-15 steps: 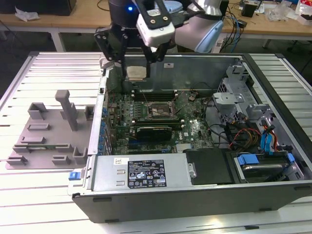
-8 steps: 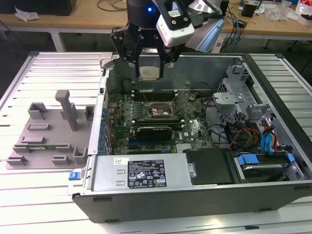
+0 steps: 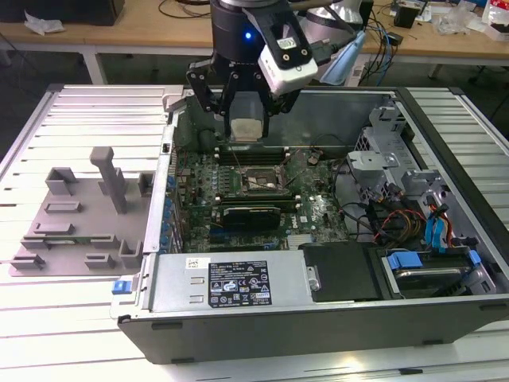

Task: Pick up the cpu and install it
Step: 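Pick up the cpu and move it towards the insertion slot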

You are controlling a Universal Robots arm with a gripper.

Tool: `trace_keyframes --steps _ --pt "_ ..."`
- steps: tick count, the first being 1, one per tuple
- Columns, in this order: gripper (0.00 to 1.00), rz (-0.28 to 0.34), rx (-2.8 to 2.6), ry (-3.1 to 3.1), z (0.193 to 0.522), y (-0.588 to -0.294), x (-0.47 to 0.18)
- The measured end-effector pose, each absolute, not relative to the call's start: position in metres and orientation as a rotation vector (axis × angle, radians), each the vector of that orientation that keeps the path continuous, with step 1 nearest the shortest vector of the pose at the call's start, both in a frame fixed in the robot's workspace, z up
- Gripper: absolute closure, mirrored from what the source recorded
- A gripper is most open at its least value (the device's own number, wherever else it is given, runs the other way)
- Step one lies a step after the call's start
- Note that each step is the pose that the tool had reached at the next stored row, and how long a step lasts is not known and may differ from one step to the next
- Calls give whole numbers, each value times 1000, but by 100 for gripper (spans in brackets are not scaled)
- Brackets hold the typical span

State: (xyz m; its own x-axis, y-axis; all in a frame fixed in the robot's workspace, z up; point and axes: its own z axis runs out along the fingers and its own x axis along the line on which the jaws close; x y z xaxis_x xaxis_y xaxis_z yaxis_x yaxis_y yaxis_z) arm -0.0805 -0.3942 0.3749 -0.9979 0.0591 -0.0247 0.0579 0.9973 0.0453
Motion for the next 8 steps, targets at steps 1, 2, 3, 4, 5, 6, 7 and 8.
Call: trace_keyframes --steps 1,2,3,4,5,6,7,8 --pt "45 70 91 3114 372 -394 -80" --pt "45 69 91 3114 370 -394 -79" --pt "45 70 91 3114 368 -394 -77" --pt "45 70 91 3114 367 -394 -76" --pt "45 70 91 3114 365 -393 -74" --pt "45 69 91 3114 362 -393 -72" --pt "45 69 91 3114 361 -392 -71" --pt "45 70 91 3114 360 -391 -70"
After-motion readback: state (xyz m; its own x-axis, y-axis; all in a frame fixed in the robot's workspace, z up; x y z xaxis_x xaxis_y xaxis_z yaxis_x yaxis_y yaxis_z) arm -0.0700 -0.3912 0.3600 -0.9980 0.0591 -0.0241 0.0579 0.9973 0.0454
